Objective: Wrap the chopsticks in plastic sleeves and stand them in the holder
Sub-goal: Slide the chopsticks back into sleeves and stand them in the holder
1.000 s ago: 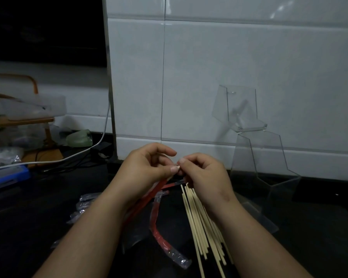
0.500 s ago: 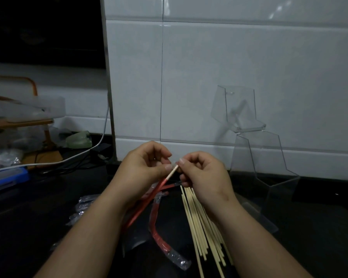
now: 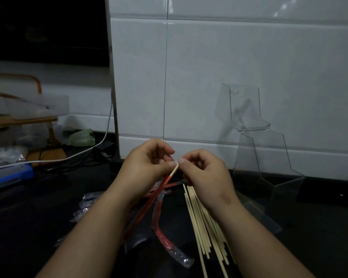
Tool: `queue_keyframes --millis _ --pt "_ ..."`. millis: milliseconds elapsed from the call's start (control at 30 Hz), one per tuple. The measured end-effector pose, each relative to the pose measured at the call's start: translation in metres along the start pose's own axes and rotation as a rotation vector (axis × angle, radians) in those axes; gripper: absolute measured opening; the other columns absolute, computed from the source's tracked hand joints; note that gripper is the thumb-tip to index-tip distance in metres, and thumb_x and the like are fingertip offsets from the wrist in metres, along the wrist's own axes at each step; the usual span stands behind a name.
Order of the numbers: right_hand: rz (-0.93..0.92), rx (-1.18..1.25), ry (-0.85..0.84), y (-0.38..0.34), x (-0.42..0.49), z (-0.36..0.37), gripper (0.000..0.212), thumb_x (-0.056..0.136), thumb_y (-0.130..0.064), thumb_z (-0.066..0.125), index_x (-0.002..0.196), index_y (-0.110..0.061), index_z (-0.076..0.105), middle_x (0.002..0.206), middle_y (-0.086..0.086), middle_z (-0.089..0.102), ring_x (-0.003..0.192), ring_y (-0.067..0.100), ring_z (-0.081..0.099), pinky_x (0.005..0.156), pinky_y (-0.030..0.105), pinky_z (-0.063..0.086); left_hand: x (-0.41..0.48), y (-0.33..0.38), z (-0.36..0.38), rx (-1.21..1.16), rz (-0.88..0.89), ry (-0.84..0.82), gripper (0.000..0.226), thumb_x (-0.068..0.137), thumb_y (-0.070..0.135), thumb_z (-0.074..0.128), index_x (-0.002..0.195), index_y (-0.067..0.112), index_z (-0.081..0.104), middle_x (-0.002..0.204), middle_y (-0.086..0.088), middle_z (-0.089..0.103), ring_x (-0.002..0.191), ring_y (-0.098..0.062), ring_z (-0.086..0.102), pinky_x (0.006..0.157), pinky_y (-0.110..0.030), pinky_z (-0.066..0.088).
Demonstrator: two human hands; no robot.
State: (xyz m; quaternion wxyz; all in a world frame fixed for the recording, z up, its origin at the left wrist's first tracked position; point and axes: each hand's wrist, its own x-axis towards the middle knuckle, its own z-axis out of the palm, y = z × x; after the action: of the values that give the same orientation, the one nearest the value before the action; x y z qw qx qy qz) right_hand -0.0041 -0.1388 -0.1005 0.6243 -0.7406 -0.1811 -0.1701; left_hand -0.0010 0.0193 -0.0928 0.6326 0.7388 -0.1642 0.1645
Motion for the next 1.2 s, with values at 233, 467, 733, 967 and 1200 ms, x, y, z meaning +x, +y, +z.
queue_keyframes --millis 233,467,733,967,1200 --pt "0.073 0.177 0.136 0.001 0.004 -0.001 0.018 0.084 -0.006 0.072 0.083 -0.016 0.057 0.068 0.007 0.061 0.062 0.015 0.057 0.062 0.031 0.05 0.0 0.003 0.004 -0.06 -0.035 -0.029 0.009 0.093 0.003 0.061 0.095 0.011 0.065 0.073 -0.001 0.065 0.062 -0.01 0.058 0.058 -0.021 0.047" --pt "-0.061 0.168 0.481 -0.009 0.007 -0.016 0.014 0.09 -0.014 0.069 0.09 -0.013 0.055 0.079 0.01 0.065 0.069 0.016 0.063 0.064 0.02 0.054 -0.005 0.004 -0.003 0.024 -0.219 -0.209 0.008 0.082 0.02 0.074 0.082 0.012 0.076 0.073 -0.003 0.069 0.067 -0.011 0.066 0.06 -0.019 0.05" --pt "-0.013 0.165 0.193 -0.011 0.005 -0.01 0.006 0.092 -0.022 0.066 0.087 -0.019 0.068 0.071 -0.007 0.067 0.067 0.002 0.06 0.06 0.021 0.048 -0.006 0.006 0.003 0.071 -0.128 -0.146 0.011 0.092 0.01 0.066 0.082 0.01 0.071 0.067 0.002 0.066 0.061 -0.006 0.062 0.056 -0.016 0.049" --pt "-0.061 0.114 0.16 -0.018 0.003 -0.009 0.014 0.1 -0.021 0.054 0.088 -0.017 0.061 0.075 0.004 0.07 0.061 0.009 0.064 0.057 0.026 0.052 -0.002 0.002 0.008 0.005 -0.095 -0.039 0.015 0.095 0.018 0.062 0.088 0.011 0.074 0.064 0.005 0.064 0.063 -0.007 0.059 0.057 -0.018 0.046" --pt "-0.37 0.178 0.441 -0.052 -0.004 -0.038 0.01 0.104 -0.022 0.043 0.098 -0.025 0.051 0.086 0.007 0.069 0.068 0.017 0.068 0.064 0.029 0.059 -0.001 -0.004 0.008 0.033 -0.097 -0.015 0.01 0.092 0.023 0.066 0.088 0.019 0.075 0.076 0.003 0.071 0.068 -0.009 0.063 0.068 -0.025 0.05"
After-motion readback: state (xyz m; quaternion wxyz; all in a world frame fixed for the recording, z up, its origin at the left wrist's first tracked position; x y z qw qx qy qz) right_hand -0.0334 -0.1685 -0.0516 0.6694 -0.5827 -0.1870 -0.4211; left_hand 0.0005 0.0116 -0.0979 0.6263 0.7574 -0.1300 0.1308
